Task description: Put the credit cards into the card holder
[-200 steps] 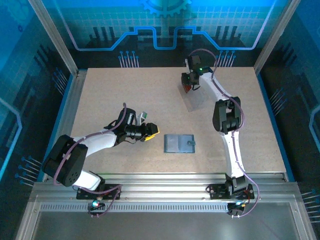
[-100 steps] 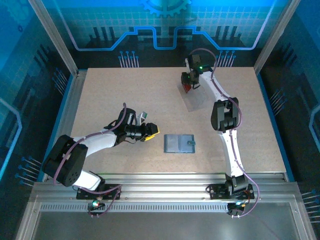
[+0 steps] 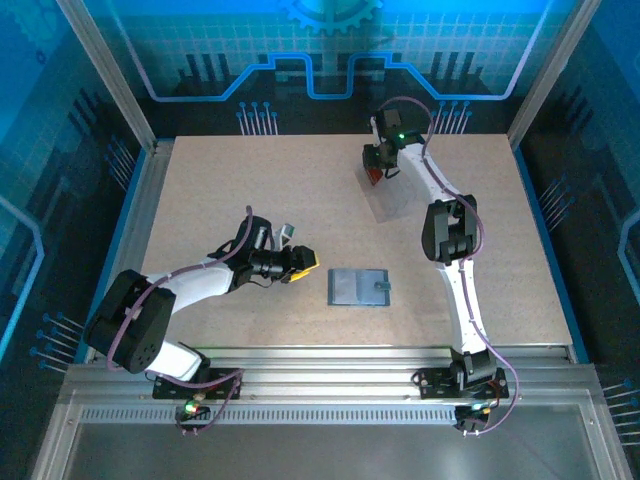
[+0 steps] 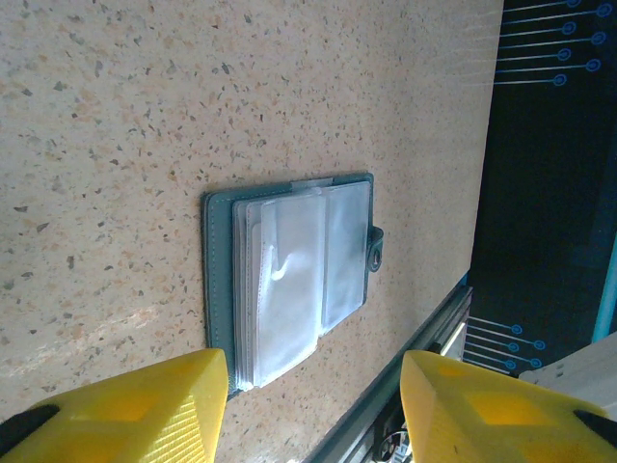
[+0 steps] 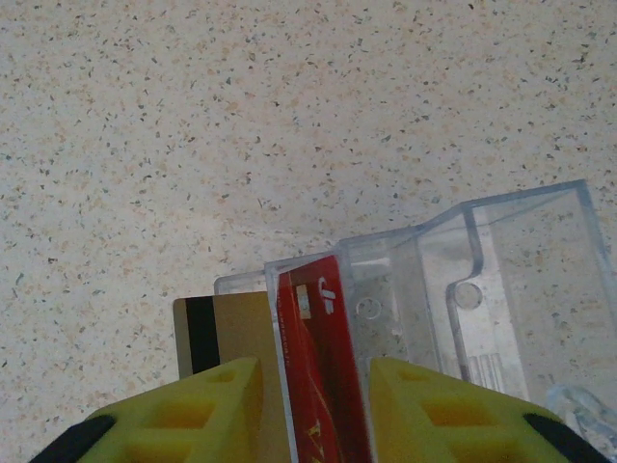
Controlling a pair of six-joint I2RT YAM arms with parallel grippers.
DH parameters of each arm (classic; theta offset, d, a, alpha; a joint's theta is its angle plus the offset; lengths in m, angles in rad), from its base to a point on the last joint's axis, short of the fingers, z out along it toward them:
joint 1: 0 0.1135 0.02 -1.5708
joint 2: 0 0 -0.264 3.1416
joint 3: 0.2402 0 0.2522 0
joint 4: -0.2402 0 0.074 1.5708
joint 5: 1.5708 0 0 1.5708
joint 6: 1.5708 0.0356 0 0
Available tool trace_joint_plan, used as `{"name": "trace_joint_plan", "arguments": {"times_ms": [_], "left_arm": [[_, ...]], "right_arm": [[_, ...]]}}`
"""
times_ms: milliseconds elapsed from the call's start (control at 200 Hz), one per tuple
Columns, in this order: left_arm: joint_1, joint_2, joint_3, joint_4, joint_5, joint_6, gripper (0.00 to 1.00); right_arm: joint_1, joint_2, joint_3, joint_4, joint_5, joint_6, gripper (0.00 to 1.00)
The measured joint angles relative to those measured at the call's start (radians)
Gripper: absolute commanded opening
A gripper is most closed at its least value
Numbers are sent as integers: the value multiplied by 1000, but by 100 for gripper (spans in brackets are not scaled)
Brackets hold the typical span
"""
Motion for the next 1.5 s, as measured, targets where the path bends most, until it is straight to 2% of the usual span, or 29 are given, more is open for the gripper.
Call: {"name": "trace_joint_plan", "arguments": {"times_ms": [290, 525, 860, 1291, 1501], "left_arm": [[0, 0, 0, 0, 0, 0, 52], [0, 0, 0, 0, 0, 0, 52], [0, 0, 0, 0, 0, -3, 52], [0, 0, 0, 1, 0, -3, 52], [0, 0, 0, 2, 1, -3, 53]], "right_arm": [[0, 0, 2, -2, 7, -9, 37], [0, 15, 30, -24, 3, -14, 33], [0, 15, -10, -17, -71, -13, 29], [0, 15, -10, -29, -71, -6, 15], [0, 15, -8, -36, -72, -5, 5]]}}
